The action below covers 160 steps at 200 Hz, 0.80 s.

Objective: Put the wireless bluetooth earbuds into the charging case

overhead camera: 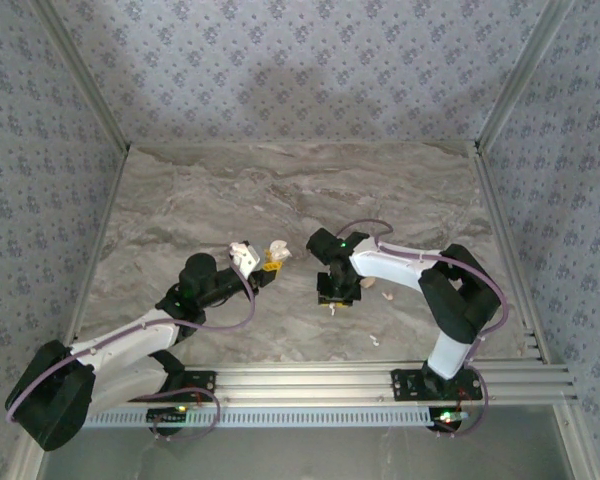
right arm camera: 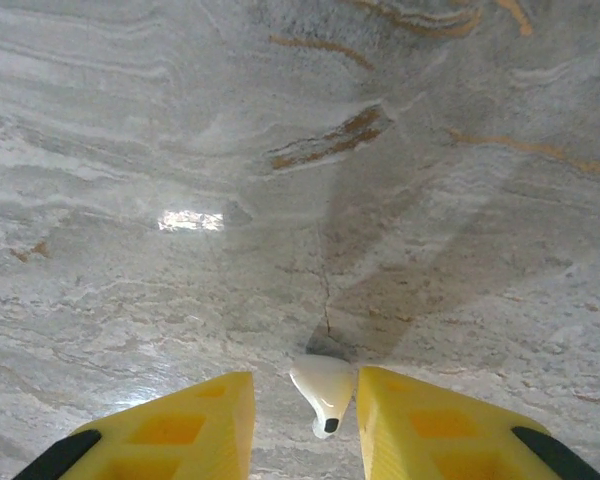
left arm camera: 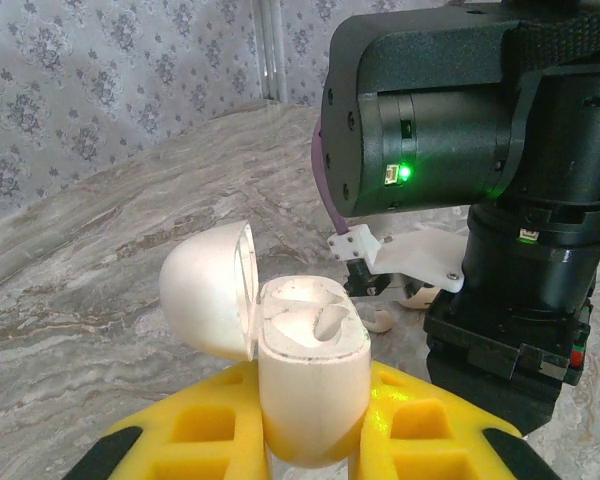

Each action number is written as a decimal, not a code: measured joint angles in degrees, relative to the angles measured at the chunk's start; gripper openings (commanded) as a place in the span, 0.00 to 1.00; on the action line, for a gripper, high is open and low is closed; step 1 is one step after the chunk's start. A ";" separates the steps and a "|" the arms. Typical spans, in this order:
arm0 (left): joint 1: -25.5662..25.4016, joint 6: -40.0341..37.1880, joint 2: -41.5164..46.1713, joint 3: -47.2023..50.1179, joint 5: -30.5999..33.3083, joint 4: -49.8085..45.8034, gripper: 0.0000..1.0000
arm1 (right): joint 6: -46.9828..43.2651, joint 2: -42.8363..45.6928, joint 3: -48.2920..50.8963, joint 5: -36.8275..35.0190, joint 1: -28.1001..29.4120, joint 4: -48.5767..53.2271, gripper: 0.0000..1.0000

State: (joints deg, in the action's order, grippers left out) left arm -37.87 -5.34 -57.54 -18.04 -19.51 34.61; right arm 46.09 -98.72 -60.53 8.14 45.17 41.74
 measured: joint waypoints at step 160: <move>0.00 -0.04 -0.13 0.00 -0.15 -0.13 0.13 | -0.61 -1.01 0.87 -2.60 0.81 -0.46 0.21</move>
State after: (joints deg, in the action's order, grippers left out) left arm -37.87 -5.39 -57.67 -18.04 -19.66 34.48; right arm 45.47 -99.72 -59.66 5.54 45.98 41.28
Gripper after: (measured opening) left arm 0.195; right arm 0.216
